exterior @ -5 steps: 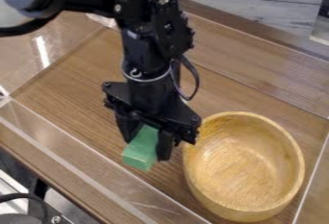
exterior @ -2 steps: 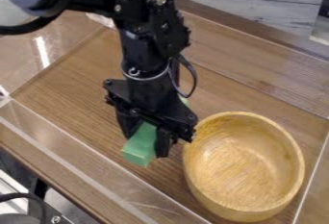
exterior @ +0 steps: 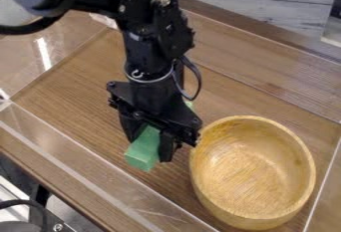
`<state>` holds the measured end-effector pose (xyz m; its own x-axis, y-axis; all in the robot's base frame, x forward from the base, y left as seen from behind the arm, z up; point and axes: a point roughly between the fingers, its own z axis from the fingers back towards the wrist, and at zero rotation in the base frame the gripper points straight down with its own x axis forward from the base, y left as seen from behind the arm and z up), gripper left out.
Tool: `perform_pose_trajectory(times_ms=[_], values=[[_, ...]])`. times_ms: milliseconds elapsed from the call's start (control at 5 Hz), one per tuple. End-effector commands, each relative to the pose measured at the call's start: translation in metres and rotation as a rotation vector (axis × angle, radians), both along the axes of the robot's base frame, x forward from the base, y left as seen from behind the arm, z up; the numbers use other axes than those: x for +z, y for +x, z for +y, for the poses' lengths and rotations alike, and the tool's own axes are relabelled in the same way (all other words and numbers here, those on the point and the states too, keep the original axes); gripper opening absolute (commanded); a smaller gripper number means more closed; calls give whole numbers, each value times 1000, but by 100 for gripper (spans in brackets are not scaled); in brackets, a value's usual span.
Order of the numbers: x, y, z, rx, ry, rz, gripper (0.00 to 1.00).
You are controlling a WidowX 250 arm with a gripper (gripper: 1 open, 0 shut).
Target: Remove the green block from inside the brown bowl and put it on the table
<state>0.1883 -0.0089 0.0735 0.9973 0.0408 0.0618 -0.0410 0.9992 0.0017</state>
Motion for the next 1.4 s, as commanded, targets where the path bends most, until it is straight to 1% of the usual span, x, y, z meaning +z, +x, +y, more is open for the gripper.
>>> perform_pose_trajectory(times_ms=[0,600,1200], values=[[9,12,4,3,4,-45,0],[10,19,12,-4,11,-55,0],[6,22,17,-12,13,-61,0]])
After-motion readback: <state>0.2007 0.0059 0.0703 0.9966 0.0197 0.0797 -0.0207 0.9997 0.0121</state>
